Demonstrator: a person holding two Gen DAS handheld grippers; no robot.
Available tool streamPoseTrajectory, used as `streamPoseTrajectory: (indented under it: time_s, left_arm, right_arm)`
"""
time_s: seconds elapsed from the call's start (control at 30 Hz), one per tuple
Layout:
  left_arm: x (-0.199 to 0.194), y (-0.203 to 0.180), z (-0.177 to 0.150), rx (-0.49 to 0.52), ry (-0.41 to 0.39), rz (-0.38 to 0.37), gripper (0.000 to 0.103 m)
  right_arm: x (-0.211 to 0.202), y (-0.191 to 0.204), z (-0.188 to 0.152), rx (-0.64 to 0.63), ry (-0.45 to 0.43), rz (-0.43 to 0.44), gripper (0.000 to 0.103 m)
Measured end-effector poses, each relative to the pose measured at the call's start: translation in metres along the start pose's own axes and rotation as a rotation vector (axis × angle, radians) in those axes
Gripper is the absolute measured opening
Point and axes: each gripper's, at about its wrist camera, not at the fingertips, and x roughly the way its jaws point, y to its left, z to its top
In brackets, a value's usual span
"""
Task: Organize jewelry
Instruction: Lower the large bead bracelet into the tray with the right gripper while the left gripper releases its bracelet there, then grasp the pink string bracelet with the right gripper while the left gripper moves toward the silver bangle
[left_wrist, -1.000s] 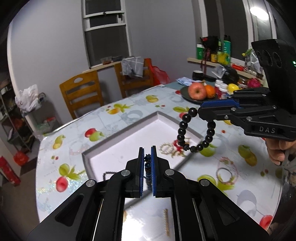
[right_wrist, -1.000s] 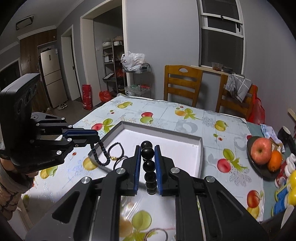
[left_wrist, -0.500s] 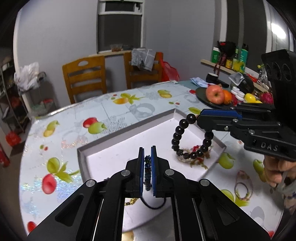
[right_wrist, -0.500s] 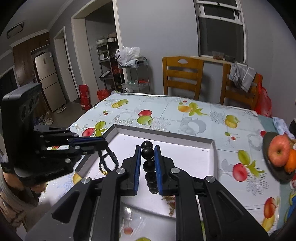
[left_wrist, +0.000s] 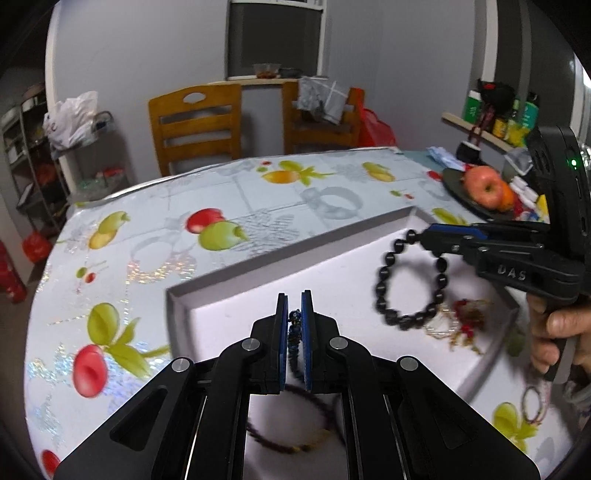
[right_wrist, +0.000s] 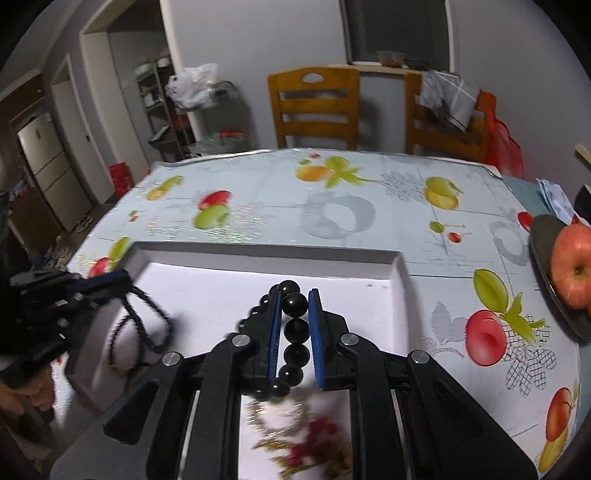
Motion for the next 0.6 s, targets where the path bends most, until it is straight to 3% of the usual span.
streamPoseTrajectory:
  time_s: [0.33,0.4,0.47,0.57,0.6]
  left_arm:
    - [0.030,0.025,0.006,-0.012,0.083,0.064,0.011]
    - [0.024,0.028,0.000,-0.036,0.065,0.059,0.033]
    - [0.017,0.027,-0.005,-0.040,0.047,0.055,0.047]
    - [0.001,0.022,-0.013,-0.036,0.014,0.050,0.052]
    - [-0.005,0.020,-0.016,-0.037,0.002,0.051,0.056]
  right_arm:
    - [0.020,-0.016,-0.014,-0.016,0.058,-0.054,0.015]
    - [0.014,-0.014,-0.019,-0.036,0.040,-0.059,0.015]
    - [0.006,-0.013,-0.022,-0.046,0.022,-0.054,0.016]
    - [-0.010,-0.012,-0.025,-0.054,-0.006,-0.045,0.017]
    - [-0.015,-0.012,-0.026,-0.056,-0.012,-0.041,0.021]
